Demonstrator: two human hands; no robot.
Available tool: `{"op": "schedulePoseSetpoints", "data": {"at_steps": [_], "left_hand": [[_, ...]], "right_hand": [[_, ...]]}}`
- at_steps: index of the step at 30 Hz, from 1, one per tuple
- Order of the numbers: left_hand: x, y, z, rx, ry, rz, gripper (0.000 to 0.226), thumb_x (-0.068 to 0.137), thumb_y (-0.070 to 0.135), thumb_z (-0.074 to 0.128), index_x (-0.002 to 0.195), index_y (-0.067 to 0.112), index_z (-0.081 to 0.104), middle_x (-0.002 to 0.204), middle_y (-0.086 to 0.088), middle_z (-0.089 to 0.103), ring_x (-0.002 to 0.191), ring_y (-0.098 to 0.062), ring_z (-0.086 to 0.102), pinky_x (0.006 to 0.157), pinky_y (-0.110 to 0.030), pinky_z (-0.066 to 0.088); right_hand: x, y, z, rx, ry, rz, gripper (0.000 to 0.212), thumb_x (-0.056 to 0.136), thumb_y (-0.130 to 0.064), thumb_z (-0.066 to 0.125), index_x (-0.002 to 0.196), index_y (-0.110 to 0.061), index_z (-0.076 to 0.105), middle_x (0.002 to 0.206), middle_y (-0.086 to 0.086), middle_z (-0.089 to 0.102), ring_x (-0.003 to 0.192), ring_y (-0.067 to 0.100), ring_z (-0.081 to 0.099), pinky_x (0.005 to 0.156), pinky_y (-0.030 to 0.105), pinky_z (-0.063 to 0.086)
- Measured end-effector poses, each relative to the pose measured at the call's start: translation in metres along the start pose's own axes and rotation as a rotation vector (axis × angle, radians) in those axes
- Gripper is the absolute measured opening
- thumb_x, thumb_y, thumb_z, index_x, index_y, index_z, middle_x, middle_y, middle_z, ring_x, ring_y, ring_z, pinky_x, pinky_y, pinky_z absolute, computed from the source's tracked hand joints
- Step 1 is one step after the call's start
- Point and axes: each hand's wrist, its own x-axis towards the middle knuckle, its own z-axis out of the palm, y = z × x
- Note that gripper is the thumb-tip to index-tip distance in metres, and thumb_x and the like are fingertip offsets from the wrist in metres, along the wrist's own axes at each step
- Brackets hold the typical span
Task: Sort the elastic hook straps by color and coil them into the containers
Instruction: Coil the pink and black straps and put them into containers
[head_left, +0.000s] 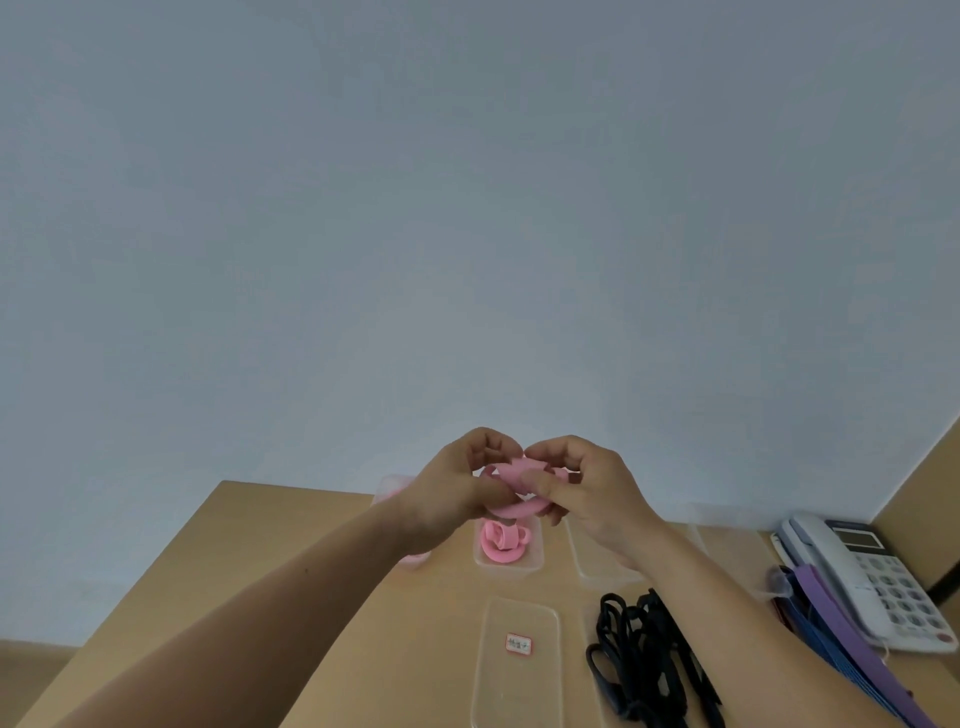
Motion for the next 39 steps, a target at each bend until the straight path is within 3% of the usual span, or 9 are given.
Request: {"op": "schedulePoseSetpoints", "data": {"at_steps": [4, 9, 12, 16, 22, 27, 32, 35, 39], "left_hand": [[0.0, 0.002, -0.007, -0.101, -0.012, -0.099, 0.054, 0.076, 0.017, 0.068, 0.125, 0.006, 0.049, 0.111, -0.021, 0.068, 0.091, -0.034, 0.071, 0.073, -0.036, 0.058], [0.006, -0.004, -0.014, -0.053, 0.064, -0.138, 0.037, 0.085, 0.008, 0.069, 0.118, -0.005, 0.057, 0.106, -0.03, 0.068, 0.085, -0.032, 0.071, 0.071, -0.032, 0.058], [0.01, -0.011, -0.02, -0.051, 0.084, -0.167, 0.017, 0.088, 0.001, 0.065, 0.104, -0.006, 0.064, 0.09, -0.022, 0.073, 0.078, -0.03, 0.071, 0.068, -0.03, 0.058], [0.016, -0.021, -0.03, -0.132, 0.108, -0.254, 0.01, 0.09, 0.001, 0.06, 0.09, -0.008, 0.065, 0.078, -0.017, 0.07, 0.067, -0.026, 0.066, 0.06, -0.025, 0.055], [0.031, -0.046, -0.031, -0.189, 0.055, -0.372, 0.01, 0.089, -0.002, 0.059, 0.093, -0.009, 0.065, 0.07, -0.013, 0.071, 0.061, -0.025, 0.066, 0.058, -0.026, 0.057], [0.059, -0.068, -0.035, -0.159, 0.052, -0.407, 0.013, 0.093, 0.01, 0.058, 0.097, -0.003, 0.063, 0.078, -0.014, 0.067, 0.062, -0.025, 0.067, 0.053, -0.028, 0.055], [0.093, -0.111, -0.053, 0.316, 0.32, -0.356, 0.005, 0.091, 0.012, 0.06, 0.095, 0.008, 0.061, 0.089, -0.007, 0.063, 0.069, -0.02, 0.064, 0.054, -0.029, 0.051], [0.105, -0.143, -0.055, 0.669, 0.304, -0.373, 0.032, 0.089, 0.015, 0.061, 0.121, 0.009, 0.06, 0.107, 0.0, 0.063, 0.092, -0.017, 0.059, 0.076, -0.028, 0.05], [0.114, -0.173, -0.045, 0.996, 0.193, -0.329, 0.049, 0.09, 0.022, 0.057, 0.139, 0.02, 0.05, 0.142, 0.002, 0.047, 0.124, -0.019, 0.048, 0.098, -0.039, 0.046]], "right_hand": [[0.002, 0.003, 0.005, 0.03, 0.002, -0.011, 0.03, 0.072, -0.023, 0.088, 0.095, -0.021, 0.07, 0.09, -0.005, 0.07, 0.061, 0.021, 0.071, 0.056, 0.022, 0.052], [0.008, 0.008, 0.013, -0.052, -0.006, -0.017, 0.031, 0.07, -0.029, 0.087, 0.093, -0.026, 0.067, 0.09, -0.009, 0.07, 0.06, 0.018, 0.068, 0.06, 0.026, 0.055], [0.011, 0.018, 0.017, -0.299, 0.019, -0.068, 0.028, 0.076, -0.036, 0.083, 0.097, -0.033, 0.065, 0.098, -0.017, 0.068, 0.076, 0.002, 0.065, 0.07, 0.021, 0.054], [0.01, 0.032, 0.022, -0.732, -0.013, -0.268, 0.041, 0.074, -0.042, 0.079, 0.11, -0.034, 0.061, 0.108, -0.028, 0.055, 0.105, -0.009, 0.048, 0.08, 0.006, 0.037], [0.011, 0.058, 0.022, -0.914, 0.008, -0.484, 0.026, 0.073, -0.022, 0.08, 0.096, -0.016, 0.069, 0.098, -0.01, 0.064, 0.096, 0.007, 0.053, 0.078, 0.008, 0.037], [0.034, 0.083, 0.008, -0.902, -0.021, -0.41, 0.017, 0.075, -0.02, 0.078, 0.086, -0.015, 0.067, 0.086, -0.008, 0.064, 0.086, 0.012, 0.055, 0.071, 0.018, 0.041], [0.071, 0.127, -0.026, -0.888, -0.03, -0.199, 0.015, 0.08, -0.022, 0.077, 0.089, -0.02, 0.066, 0.08, -0.019, 0.053, 0.085, 0.007, 0.049, 0.066, 0.009, 0.033], [0.09, 0.16, -0.027, -0.89, -0.13, -0.164, 0.012, 0.08, -0.024, 0.074, 0.087, -0.019, 0.065, 0.077, -0.023, 0.048, 0.088, 0.011, 0.05, 0.062, 0.014, 0.029], [0.104, 0.203, -0.015, -0.937, -0.304, -0.165, 0.016, 0.079, -0.03, 0.07, 0.089, -0.02, 0.064, 0.092, -0.008, 0.064, 0.094, 0.019, 0.053, 0.064, 0.028, 0.035]]}}
